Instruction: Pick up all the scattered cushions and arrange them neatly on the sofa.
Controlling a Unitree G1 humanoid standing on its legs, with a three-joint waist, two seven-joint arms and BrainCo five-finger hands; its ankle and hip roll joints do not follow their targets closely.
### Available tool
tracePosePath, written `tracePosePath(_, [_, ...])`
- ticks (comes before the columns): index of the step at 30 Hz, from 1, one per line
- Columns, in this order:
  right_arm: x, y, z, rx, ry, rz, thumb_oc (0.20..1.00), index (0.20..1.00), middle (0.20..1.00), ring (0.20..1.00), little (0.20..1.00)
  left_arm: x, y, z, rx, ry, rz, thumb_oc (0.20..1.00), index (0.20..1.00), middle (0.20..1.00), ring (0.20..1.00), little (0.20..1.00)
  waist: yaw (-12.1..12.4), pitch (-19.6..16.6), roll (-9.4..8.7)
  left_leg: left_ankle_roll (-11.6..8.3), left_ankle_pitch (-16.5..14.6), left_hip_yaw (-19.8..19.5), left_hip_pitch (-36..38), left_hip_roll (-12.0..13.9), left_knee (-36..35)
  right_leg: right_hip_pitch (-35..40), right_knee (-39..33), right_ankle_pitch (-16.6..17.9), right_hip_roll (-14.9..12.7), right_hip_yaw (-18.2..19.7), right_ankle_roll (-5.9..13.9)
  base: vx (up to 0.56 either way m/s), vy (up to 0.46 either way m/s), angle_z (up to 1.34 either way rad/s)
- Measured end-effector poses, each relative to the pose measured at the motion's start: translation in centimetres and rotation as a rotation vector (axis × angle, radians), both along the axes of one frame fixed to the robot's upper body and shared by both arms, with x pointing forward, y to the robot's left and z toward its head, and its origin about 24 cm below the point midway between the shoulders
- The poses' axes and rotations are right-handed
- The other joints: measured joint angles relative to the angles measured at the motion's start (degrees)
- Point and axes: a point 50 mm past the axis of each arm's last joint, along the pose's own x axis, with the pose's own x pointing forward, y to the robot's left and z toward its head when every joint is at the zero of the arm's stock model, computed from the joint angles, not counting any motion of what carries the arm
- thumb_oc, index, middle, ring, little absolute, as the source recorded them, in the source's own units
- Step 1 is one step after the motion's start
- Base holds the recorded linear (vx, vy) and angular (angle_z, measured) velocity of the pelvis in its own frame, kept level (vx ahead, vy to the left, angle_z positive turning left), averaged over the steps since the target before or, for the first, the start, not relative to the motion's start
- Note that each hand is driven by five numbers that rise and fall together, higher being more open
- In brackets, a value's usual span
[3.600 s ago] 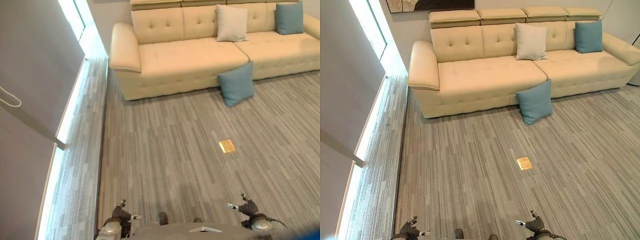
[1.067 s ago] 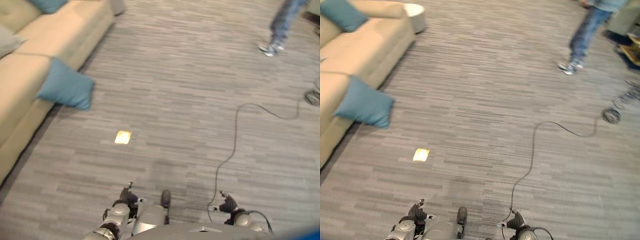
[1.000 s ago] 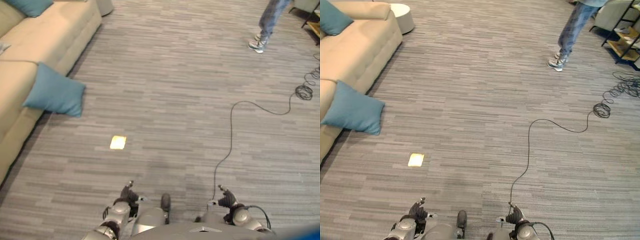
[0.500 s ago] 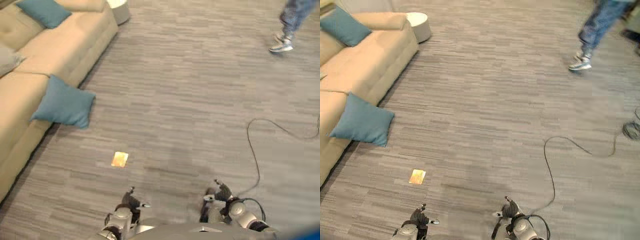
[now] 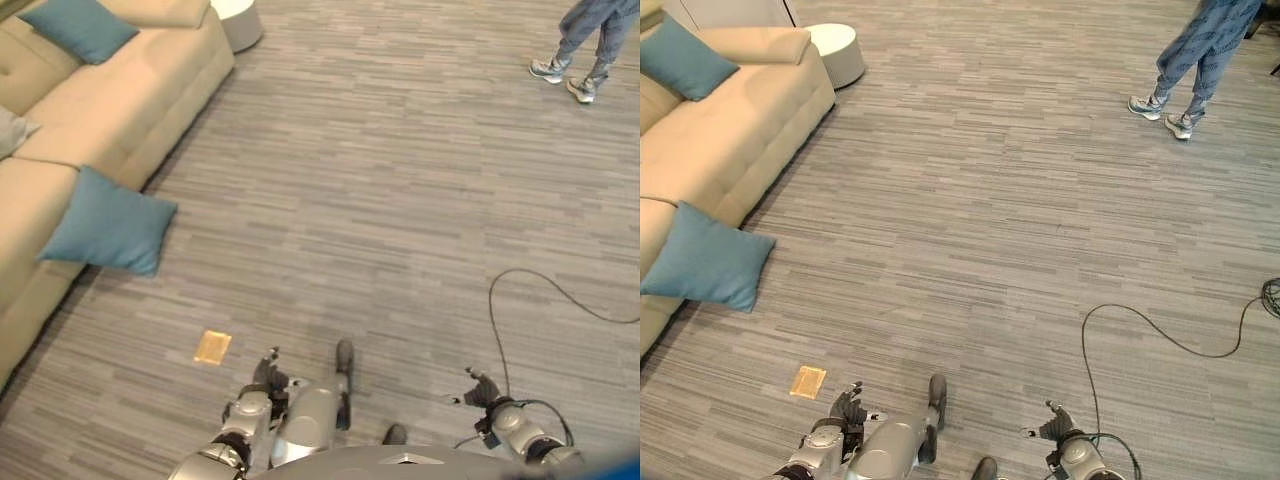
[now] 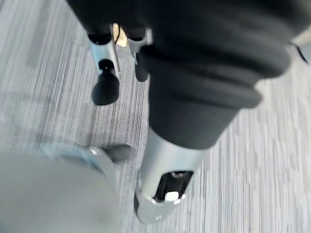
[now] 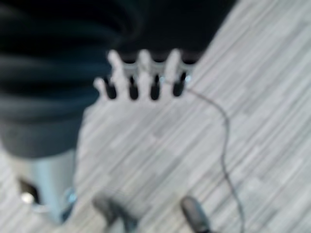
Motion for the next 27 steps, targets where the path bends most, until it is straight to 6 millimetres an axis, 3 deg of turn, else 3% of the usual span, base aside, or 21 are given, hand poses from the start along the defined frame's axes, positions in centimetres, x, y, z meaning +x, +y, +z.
tracePosePath(1, [-0.3,0.3,-0.1,0.009,0.003,0.004,1.0,1.0,1.0,1.0,1.0,-1.2,0.5,-0.4,0.008,0.033,0.009,1.0,1.0,1.0,1.0,1.0,0.88,-0.99,-0.3,0.26,0.19,-0.36,0.55,-0.16,-0.1,0.81,-0.18,-1.36,0.0,1.17,0.28,0.35,-0.003,-0.8])
tracePosePath(2, [-1.5,0.8,-0.6,0.024,0.036,0.004,1.0,1.0,1.0,1.0,1.0,-4.0,1.5,-1.0,0.028,0.12,0.03,1.0,1.0,1.0,1.0,1.0,1.92,-2.02,-2.15,4.97,1.99,-2.6,3.27,-2.5,1.31,3.64,1.6,-4.27,-1.91,2.87,3.72,0.37,0.022,-0.7])
tracePosePath(4, [-2.5,0.8,-0.9,0.026,0.059,-0.003,1.0,1.0,1.0,1.0,1.0,-5.3,2.0,-1.2,0.038,0.157,0.037,1.0,1.0,1.0,1.0,1.0,2.33,-3.03,-4.4,9.52,0.93,-3.1,4.89,-4.53,2.06,3.52,6.54,-5.18,-3.83,0.76,5.28,0.36,0.083,-0.14])
tracePosePath(5, [-2.8,0.8,-1.0,0.027,0.067,0.0,1.0,1.0,1.0,1.0,1.0,-5.1,2.3,-1.2,0.047,0.159,0.037,1.0,1.0,1.0,1.0,1.0,2.3,-3.11,-5.08,10.18,-0.11,-3.63,6.12,-5.22,2.1,3.13,10.47,-5.47,-4.85,-0.12,6.27,0.29,0.146,0.4])
tracePosePath(6, [-3.4,0.6,-1.1,0.023,0.082,-0.007,1.0,1.0,1.0,1.0,1.0,-4.4,2.3,-1.0,0.049,0.147,0.031,1.0,1.0,1.0,1.0,1.0,2.11,-3.13,-5.06,10.98,-0.91,-5.6,8.34,-5.7,1.53,-1.01,22.72,-5.77,-6.61,-0.07,7.9,0.25,0.141,0.56])
tracePosePath(7, [-3.3,0.4,-1.1,0.02,0.078,-0.008,1.0,1.0,1.0,1.0,1.0,-4.1,2.1,-1.0,0.044,0.14,0.023,1.0,1.0,1.0,1.0,1.0,1.72,-2.88,-4.33,11.36,-1.21,-7.04,9.86,-5.58,0.87,-6.16,35.53,-4.31,-8.27,0.03,11.36,0.23,0.111,0.63])
tracePosePath(8, [-3.1,0.4,-1.0,0.022,0.07,-0.007,1.0,1.0,1.0,1.0,1.0,-3.6,2.0,-0.9,0.046,0.13,0.01,1.0,1.0,1.0,1.0,1.0,0.9,-2.8,-4.24,11.18,-1.28,-7.42,10.46,-5.61,0.75,-9.42,42.81,-3.18,-9.52,0.3,13.52,0.16,0.055,0.73])
tracePosePath(9, [-3.1,0.6,-1.0,0.027,0.07,-0.007,1.0,1.0,1.0,1.0,1.0,-2.7,1.9,-0.6,0.049,0.105,-0.006,1.0,1.0,1.0,1.0,1.0,0.32,-2.43,-3.96,11.68,-2.94,-9.62,11.49,-6.09,0.99,-13.45,48.94,-2.76,-10.21,2.25,14.52,0.17,0.017,0.95])
tracePosePath(10, [-2.5,0.9,-0.9,0.036,0.061,0.003,1.0,1.0,1.0,1.0,1.0,-1.9,1.7,-0.5,0.056,0.093,-0.032,1.0,1.0,1.0,1.0,1.0,-0.89,-2.25,-4.3,11.85,-3.15,-11.21,12.75,-6.68,1.27,-18.24,55.36,-3.2,-11.34,3.45,13.47,0.24,-0.031,0.99])
tracePosePath(11, [-2.7,0.9,-0.9,0.04,0.061,0.002,1.0,1.0,1.0,1.0,1.0,-1.5,1.4,-0.4,0.052,0.084,-0.041,1.0,1.0,1.0,1.0,1.0,-1.49,-1.89,-3.41,12.57,-3.81,-12.7,13.92,-6.73,1.27,-20.88,55.83,-3.51,-11.62,3.5,13.26,0.46,-0.11,0.89])
tracePosePath(12, [-1.9,0.7,-0.6,0.041,0.031,-0.001,1.0,1.0,1.0,1.0,1.0,-0.5,0.4,-0.2,0.036,0.059,-0.066,1.0,1.0,1.0,1.0,1.0,-1.54,-0.71,-1.11,13.21,-6.37,-15.65,16.66,-6.4,1.15,-25.65,52.45,-4.5,-12.01,2.16,10.89,0.46,-0.147,0.78])
tracePosePath(14, [-0.2,0.1,0.1,0.03,-0.024,-0.002,1.0,1.0,1.0,1.0,1.0,-0.4,-0.2,-0.3,0.023,0.057,-0.077,1.0,1.0,1.0,1.0,1.0,-4.32,-0.05,0.32,13.01,-7.36,-19.56,18.7,-5.97,0.82,-27.99,36.17,-4.64,-10.75,1.76,8.87,0.43,-0.169,1.04])
tracePosePath(16, [-0.1,0.0,0.2,0.029,-0.027,-0.001,1.0,1.0,1.0,1.0,1.0,-0.5,-0.2,-0.3,0.021,0.059,-0.068,1.0,1.0,1.0,1.0,1.0,-5.48,0.28,0.22,12.02,-8.48,-22.04,19.75,-6.0,0.95,-29.72,21.92,-1.45,-8.61,6.27,8.97,0.48,-0.139,0.87])
tracePosePath(18, [0.0,0.1,0.2,0.029,-0.025,0.004,1.0,1.0,1.0,1.0,1.0,-1.2,0.1,-0.6,0.027,0.087,-0.056,1.0,1.0,1.0,1.0,1.0,-6.59,0.11,-0.35,11.96,-11.27,-25.56,21.54,-6.38,2.02,-32.2,11.71,4.34,-6.1,15.85,8.98,0.3,-0.09,0.87])
tracePosePath(21, [-0.6,0.2,-0.1,0.044,-0.014,-0.029,1.0,1.0,1.0,1.0,1.0,-2.5,0.0,-1.0,0.02,0.108,-0.052,1.0,1.0,1.0,1.0,1.0,-6.9,-0.23,-1.33,10.51,-13.33,-28.88,25.19,-6.48,0.91,-32.49,11.66,6.65,-5.61,15.86,9.4,0.34,-0.198,0.85])
tracePosePath(22, [-1.3,0.1,-0.3,0.042,0.001,-0.041,1.0,1.0,1.0,1.0,1.0,-2.6,0.3,-0.9,0.028,0.107,-0.052,1.0,1.0,1.0,1.0,1.0,-8.4,-0.8,-1.23,9.01,-16.23,-32.69,25.73,-5.65,4.11,-30.03,12.18,11.8,-5.57,15.77,7.31,0.26,-0.23,1.18])
tracePosePath(23, [-1.2,-0.3,-0.2,0.037,-0.001,-0.053,1.0,1.0,1.0,1.0,1.0,-2.8,-0.1,-1.0,0.02,0.111,-0.057,1.0,1.0,1.0,1.0,1.0,-8.32,-1.03,-0.28,8.44,-16.16,-33.32,25.72,-4.46,5.05,-28.88,12.47,12.04,-4.9,15.44,7.17,0.26,-0.231,1.96])
tracePosePath(24, [-1.8,-0.5,-0.4,0.037,0.012,-0.079,1.0,1.0,1.0,1.0,1.0,-2.4,-0.1,-0.9,0.021,0.101,-0.061,1.0,1.0,1.0,1.0,1.0,-9.01,-1.32,-0.22,5.98,-15.84,-34.86,24.61,-4.09,8.55,-25.17,10.16,14.12,-5.28,12.92,5.43,0.13,-0.161,1.65])
tracePosePath(25, [-2.9,-0.8,-0.7,0.034,0.04,-0.09,1.0,1.0,1.0,1.0,1.0,-2.2,-0.3,-0.9,0.018,0.094,-0.066,1.0,1.0,1.0,1.0,1.0,-8.88,-1.79,-0.47,4.18,-16.26,-33.7,24.1,-4.43,10.46,-23.66,8.7,15.31,-5.26,11.31,2.16,0.12,-0.269,1.58])
tracePosePath(26, [-2.2,-1.2,-0.4,0.025,0.018,-0.093,1.0,1.0,1.0,1.0,1.0,-2.5,-0.6,-1.0,0.009,0.093,-0.069,1.0,1.0,1.0,1.0,1.0,-7.33,-1.92,0.06,2.09,-15.46,-29.94,21.85,-3.23,13.85,-22.32,7.84,14.25,-4.81,9.07,1.07,0.12,-0.266,1.17])
tracePosePath(27, [-1.5,-1.5,0.0,0.027,-0.011,-0.107,1.0,1.0,1.0,1.0,1.0,-1.9,-0.6,-0.8,0.012,0.084,-0.073,1.0,1.0,1.0,1.0,1.0,-7.82,-1.73,-0.31,0.97,-15.44,-26.46,16.16,-3.65,22.17,-21.74,6.81,13.71,-5.2,7.2,0.47,0.08,-0.223,1.46])
